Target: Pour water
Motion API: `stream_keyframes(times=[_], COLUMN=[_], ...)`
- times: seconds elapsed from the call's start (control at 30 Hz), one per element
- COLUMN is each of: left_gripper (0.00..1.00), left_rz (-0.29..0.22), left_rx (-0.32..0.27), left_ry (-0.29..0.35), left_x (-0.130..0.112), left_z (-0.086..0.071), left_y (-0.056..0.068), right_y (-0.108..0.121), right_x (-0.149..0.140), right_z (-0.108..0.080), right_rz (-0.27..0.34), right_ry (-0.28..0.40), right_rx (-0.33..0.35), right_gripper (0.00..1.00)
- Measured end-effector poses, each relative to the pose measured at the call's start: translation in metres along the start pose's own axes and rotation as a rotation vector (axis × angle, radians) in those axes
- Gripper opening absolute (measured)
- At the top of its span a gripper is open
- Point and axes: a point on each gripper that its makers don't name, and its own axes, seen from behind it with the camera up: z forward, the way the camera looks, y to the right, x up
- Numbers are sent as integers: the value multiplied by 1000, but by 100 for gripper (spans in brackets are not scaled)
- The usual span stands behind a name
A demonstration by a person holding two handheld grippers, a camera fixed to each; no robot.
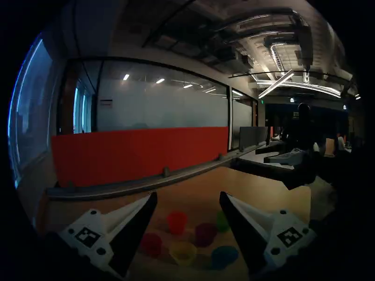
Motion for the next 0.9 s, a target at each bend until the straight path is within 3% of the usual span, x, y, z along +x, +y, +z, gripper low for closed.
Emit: stream_keyframes(times=[0.23, 0.57, 0.9], left_gripper=[99, 98, 98], left_rz=[1, -17, -14], left_rx=[-43, -67, -114], left_ry=[-41, -81, -114], left_x=[-20, -51, -85], left_z=[6, 15, 17], left_y=[8, 9, 21], right_y=[-2, -5, 0], right_x=[-13, -42, -78], right_z=[2, 9, 22], right_rz=[-21, -43, -25], right_ry=[-48, -114, -171], right_rx=[28, 65, 73], right_gripper=[99, 99, 99])
